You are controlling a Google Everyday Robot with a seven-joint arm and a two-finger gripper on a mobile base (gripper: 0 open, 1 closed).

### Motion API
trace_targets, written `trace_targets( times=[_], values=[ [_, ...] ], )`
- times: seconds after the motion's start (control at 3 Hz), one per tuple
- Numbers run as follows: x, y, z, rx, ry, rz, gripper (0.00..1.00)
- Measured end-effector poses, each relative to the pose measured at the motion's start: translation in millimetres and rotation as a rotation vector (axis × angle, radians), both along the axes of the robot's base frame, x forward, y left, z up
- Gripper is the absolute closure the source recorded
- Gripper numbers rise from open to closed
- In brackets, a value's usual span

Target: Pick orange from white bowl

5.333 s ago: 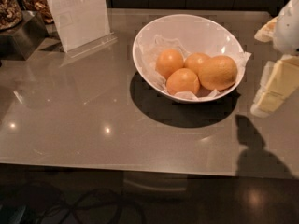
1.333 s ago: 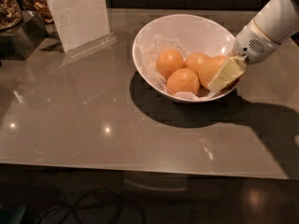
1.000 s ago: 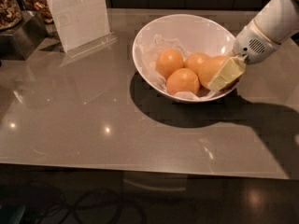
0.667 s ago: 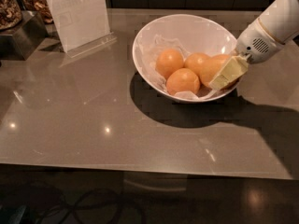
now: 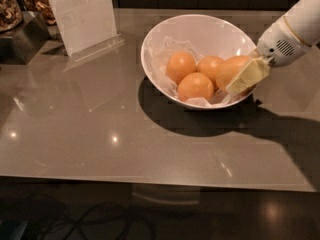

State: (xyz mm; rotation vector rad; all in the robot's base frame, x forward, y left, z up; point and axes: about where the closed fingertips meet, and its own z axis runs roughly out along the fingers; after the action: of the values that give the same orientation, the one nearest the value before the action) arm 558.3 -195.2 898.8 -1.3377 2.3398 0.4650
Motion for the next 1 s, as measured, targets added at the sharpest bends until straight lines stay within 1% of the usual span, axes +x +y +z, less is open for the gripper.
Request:
trace_targets(
  times=[0.33, 1.0],
  values=[
    [-11.9, 2.1, 16.2, 0.041, -0.052, 0.011, 1.0],
    [-17.6, 4.4, 16.7, 0.052, -0.077, 0.018, 1.0]
  ],
)
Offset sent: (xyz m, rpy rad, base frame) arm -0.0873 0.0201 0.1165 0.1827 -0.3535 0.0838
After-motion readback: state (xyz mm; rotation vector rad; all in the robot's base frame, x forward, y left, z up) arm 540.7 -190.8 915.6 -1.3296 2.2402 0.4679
